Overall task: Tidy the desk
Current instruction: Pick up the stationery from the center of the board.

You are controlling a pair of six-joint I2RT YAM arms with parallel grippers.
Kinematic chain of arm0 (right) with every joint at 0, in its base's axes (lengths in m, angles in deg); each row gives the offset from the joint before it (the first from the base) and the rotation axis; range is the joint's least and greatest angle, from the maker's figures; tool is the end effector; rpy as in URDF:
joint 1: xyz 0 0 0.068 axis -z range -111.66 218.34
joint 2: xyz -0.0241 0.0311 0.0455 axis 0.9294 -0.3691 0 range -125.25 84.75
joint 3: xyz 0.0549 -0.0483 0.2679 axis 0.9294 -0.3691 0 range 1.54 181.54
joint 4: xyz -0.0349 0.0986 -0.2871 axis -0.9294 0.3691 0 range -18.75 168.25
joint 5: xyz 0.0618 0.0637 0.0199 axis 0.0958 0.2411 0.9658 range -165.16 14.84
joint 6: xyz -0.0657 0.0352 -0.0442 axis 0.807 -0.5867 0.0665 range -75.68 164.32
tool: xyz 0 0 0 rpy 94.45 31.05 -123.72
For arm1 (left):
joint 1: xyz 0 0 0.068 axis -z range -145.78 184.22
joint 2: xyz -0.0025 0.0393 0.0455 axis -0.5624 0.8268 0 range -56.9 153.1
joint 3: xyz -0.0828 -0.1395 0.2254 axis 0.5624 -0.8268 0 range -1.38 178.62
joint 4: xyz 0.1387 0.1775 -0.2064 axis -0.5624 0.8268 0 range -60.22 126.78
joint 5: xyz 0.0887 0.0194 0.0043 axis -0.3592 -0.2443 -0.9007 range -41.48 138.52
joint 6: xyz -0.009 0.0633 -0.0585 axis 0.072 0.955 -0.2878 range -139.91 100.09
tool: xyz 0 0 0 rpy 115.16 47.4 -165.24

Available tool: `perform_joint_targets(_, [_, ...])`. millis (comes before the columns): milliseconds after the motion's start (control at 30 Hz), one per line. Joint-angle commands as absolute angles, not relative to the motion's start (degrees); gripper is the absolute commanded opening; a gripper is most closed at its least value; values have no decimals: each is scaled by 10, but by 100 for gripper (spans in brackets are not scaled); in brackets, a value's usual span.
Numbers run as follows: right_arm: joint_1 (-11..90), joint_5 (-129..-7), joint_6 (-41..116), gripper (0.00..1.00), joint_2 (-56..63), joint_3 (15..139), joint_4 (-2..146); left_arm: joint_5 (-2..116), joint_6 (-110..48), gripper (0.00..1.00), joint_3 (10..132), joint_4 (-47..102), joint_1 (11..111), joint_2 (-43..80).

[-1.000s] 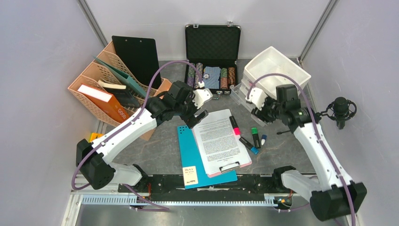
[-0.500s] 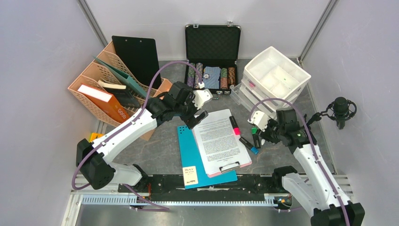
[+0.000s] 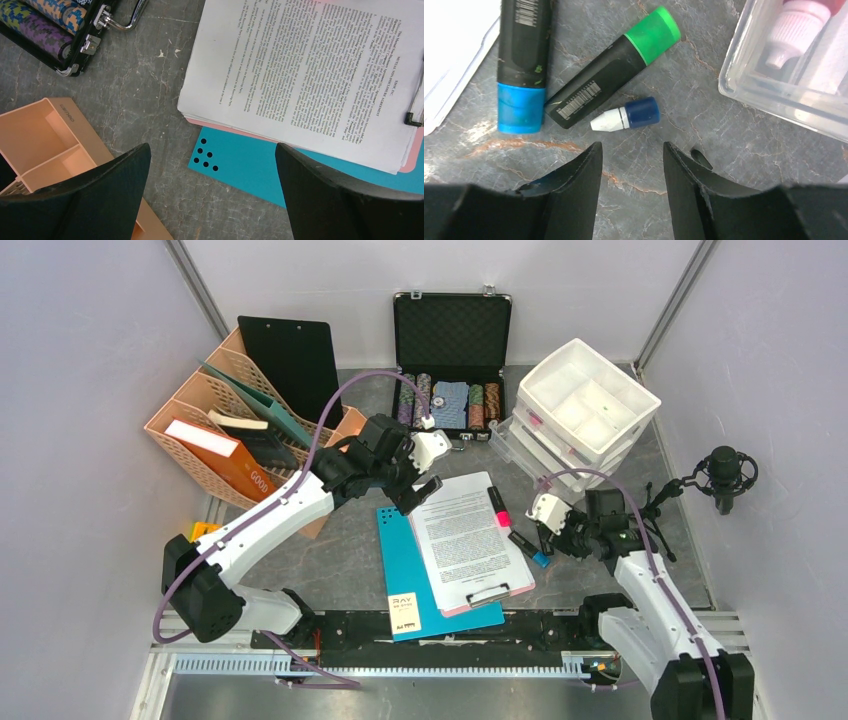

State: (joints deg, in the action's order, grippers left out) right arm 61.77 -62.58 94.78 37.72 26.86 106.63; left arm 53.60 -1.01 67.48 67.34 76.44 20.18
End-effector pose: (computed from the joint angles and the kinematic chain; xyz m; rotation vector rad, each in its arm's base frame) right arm 0.2073 0.0406 0.1333 -1.2801 2.1837 -0.0207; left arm 0.2635 -0.2482 0.2857 1.2502 2.0329 -0.2997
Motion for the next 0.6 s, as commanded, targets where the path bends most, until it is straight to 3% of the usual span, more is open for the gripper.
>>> perform_joint_targets(0, [656, -578, 977, 54, 355, 261, 997, 543, -18, 100, 670, 656, 763, 193])
perform_joint_targets(567, [749, -465, 941, 55, 260, 311, 1014, 546, -21, 100, 675, 656, 763, 205])
